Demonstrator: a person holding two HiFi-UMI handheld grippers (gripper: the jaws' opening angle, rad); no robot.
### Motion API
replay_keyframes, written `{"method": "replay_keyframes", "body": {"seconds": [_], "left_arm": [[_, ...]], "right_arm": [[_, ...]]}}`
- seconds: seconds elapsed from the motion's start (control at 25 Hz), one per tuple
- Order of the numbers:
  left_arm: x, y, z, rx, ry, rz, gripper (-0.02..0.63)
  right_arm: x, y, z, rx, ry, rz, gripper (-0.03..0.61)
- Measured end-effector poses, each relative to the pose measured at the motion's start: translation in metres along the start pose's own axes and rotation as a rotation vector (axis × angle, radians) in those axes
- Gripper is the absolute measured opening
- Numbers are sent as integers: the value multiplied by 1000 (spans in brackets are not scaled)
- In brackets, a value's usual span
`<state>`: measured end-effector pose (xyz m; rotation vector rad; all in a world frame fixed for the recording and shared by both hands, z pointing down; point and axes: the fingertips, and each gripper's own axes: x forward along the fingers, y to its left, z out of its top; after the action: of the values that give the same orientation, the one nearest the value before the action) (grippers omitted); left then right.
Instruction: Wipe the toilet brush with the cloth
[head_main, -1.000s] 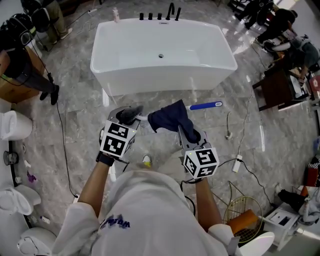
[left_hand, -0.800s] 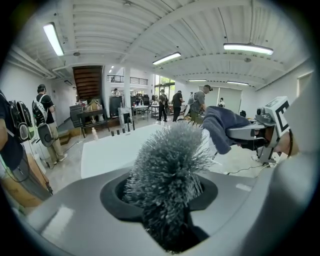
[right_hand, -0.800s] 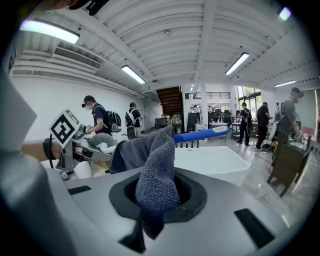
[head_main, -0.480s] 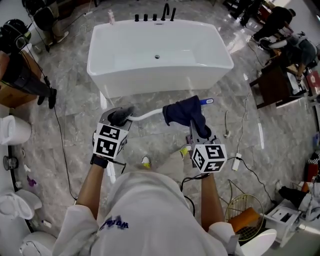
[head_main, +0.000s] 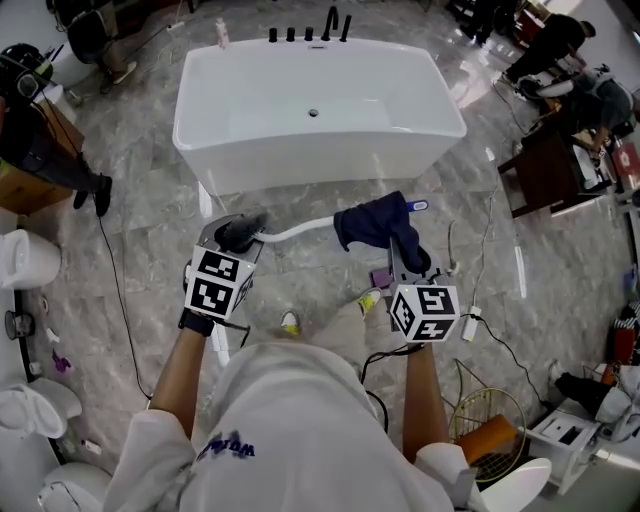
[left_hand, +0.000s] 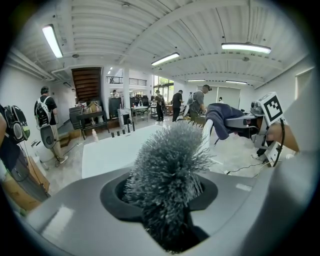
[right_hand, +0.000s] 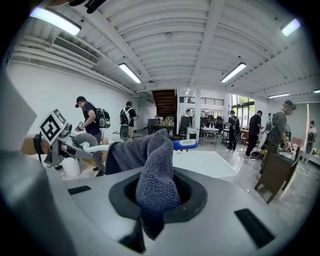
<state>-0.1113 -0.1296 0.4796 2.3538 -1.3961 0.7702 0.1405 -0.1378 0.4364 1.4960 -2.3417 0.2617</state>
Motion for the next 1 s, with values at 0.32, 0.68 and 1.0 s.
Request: {"method": "replay_keyframes", "body": {"seconds": [0.32, 0.68, 1.0], "left_arm": [[-7, -8, 7, 57, -31, 13, 178], [-10, -15, 11, 74, -50, 9, 178], [-12, -20, 5, 46, -70, 19, 176]], "right_arm": [[-4, -18, 7, 0, -1, -44, 57], [-10, -32, 11, 16, -23, -101, 51], [-15, -30, 16, 141, -78, -95, 37]]}}
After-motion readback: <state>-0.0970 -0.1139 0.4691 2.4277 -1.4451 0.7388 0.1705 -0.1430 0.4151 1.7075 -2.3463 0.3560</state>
